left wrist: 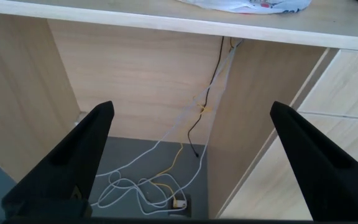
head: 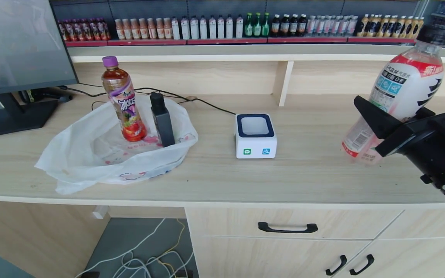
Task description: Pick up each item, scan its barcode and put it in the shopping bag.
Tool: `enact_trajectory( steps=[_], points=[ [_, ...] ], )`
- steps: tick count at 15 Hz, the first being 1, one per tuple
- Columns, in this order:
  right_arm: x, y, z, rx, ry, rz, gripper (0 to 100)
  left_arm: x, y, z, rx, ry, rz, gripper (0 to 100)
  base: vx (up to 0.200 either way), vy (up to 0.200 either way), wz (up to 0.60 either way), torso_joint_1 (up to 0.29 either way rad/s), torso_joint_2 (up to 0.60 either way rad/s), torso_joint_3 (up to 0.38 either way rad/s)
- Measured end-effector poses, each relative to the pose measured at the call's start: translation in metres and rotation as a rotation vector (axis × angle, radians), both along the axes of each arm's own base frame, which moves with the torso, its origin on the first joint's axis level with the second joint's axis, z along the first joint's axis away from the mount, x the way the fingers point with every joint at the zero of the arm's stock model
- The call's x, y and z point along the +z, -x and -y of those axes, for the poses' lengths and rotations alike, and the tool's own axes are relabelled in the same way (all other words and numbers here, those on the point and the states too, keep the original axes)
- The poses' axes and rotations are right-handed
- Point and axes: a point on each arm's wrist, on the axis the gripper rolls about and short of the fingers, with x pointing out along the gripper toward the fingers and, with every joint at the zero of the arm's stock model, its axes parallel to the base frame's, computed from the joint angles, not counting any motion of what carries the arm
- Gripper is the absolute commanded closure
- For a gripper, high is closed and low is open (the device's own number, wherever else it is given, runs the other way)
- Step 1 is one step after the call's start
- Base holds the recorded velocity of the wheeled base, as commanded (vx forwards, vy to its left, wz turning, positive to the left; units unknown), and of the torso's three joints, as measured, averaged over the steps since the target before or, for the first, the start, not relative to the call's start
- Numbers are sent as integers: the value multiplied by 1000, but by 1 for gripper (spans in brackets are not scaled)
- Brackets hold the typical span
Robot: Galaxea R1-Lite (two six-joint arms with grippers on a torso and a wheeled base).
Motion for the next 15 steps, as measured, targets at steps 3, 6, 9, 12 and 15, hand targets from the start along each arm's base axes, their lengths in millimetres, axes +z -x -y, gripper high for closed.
enact_trajectory(
  steps=[3, 6, 9, 12, 15],
  points=[
    [11, -4, -3, 19, -4, 40, 100, 0, 0, 0, 0, 0, 0, 0, 0, 200, 0, 1, 2, 2],
    [14, -9, -8, 70, 55, 24, 100, 0, 0, 0, 0, -2, 0, 0, 0, 67, 0, -1, 1, 2],
    [29, -24, -16, 74, 81, 82, 100, 0, 0, 0, 1, -3, 1, 0, 0, 0, 0, 0, 0, 0],
    [44, -45, -37, 90, 99, 155, 100, 0, 0, 0, 1, -3, 0, 0, 0, 0, 0, 0, 0, 0],
    [41, -64, -54, 68, 174, 218, 100, 0, 0, 0, 1, -3, 0, 0, 0, 0, 0, 0, 0, 0]
  ],
)
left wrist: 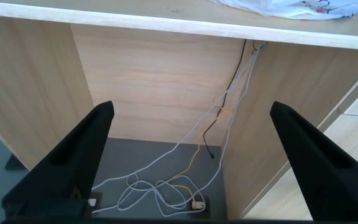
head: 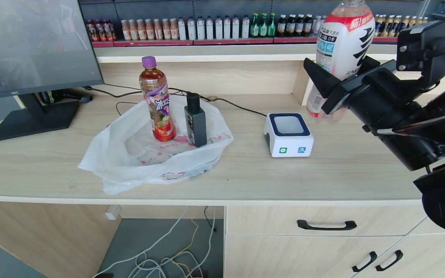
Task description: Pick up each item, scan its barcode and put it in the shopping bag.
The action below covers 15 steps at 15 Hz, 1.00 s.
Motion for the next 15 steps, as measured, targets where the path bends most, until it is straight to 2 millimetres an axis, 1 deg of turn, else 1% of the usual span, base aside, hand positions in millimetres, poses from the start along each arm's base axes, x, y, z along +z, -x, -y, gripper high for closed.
enact_trajectory(
  steps=[1, 4, 5, 8, 10, 12, 15],
  points=[
    [-1, -5, -5, -4, 17, 29, 100, 0, 0, 0, -1, 0, 0, 0, 0, 0, 0, 0, 0, 0],
    [-11, -22, -23, -10, 67, 103, 100, 0, 0, 0, -1, 0, 0, 0, 0, 0, 0, 0, 0, 0],
    [-15, -28, -30, 15, 123, 149, 100, 0, 0, 0, -1, 0, 0, 0, 0, 0, 0, 0, 0, 0],
    [-28, -42, -42, 36, 203, 190, 100, 0, 0, 0, -1, 0, 0, 0, 0, 0, 0, 0, 0, 0],
    [-36, -51, -46, 25, 257, 221, 100, 0, 0, 0, 0, 0, 0, 0, 0, 0, 0, 0, 0, 0],
    [-39, -60, -47, 81, 341, 304, 100, 0, 0, 0, -1, 0, 0, 0, 0, 0, 0, 0, 0, 0],
    [-47, -76, -35, 100, 405, 334, 100, 0, 0, 0, -1, 0, 0, 0, 0, 0, 0, 0, 0, 0]
  ],
)
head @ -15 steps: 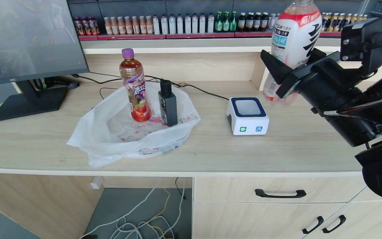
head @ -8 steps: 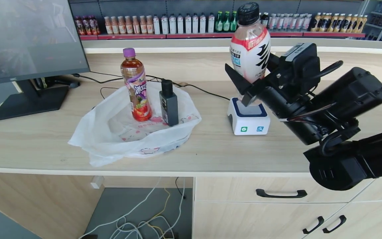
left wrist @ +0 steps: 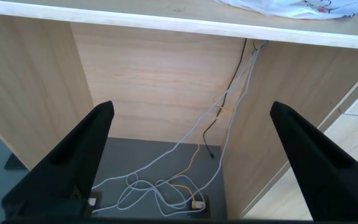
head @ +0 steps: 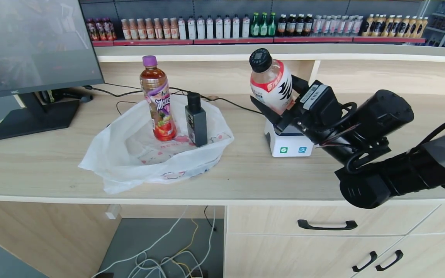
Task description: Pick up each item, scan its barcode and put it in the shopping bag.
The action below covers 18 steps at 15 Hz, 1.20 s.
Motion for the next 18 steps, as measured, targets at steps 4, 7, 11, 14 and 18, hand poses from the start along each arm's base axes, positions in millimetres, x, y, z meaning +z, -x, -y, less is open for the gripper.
enact_trajectory(
  steps=[4, 7, 11, 14, 18],
  points=[
    [-7, -15, 20, -29, 53, 27, 100, 0, 0, 0, 0, 0, 0, 0, 0, 0, 0, 0, 0, 0],
    [-7, -21, 26, 23, 106, 78, 100, 0, 0, 0, 0, 0, 0, 0, 0, 0, 0, 0, 0, 0],
    [-12, -30, 35, -1, 113, 98, 100, 0, 0, 0, 0, 0, 0, 0, 0, 0, 0, 0, 0, 0],
    [-17, -34, 34, 28, 140, 110, 100, 0, 0, 0, 0, 0, 0, 0, 0, 0, 0, 0, 0, 0],
    [-18, -34, 32, 29, 148, 125, 100, 0, 0, 0, 0, 0, 0, 0, 0, 0, 0, 0, 0, 0]
  ],
)
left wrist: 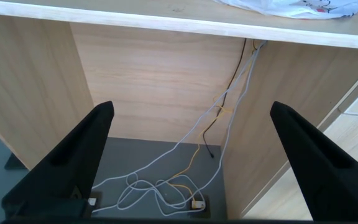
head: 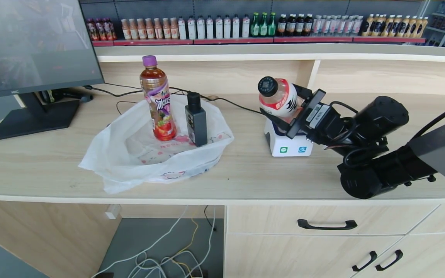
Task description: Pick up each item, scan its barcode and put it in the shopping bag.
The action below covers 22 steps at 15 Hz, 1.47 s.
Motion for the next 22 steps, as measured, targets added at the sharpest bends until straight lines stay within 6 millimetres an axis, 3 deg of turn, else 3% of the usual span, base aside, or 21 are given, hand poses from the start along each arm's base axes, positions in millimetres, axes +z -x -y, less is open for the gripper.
enact_trajectory(
  steps=[22],
  points=[
    [-3, 1, 0, 0, 7, 2, 100, 0, 0, 0, 0, 0, 0, 0, 0, 0, 0, 0, 0, 0]
  ],
)
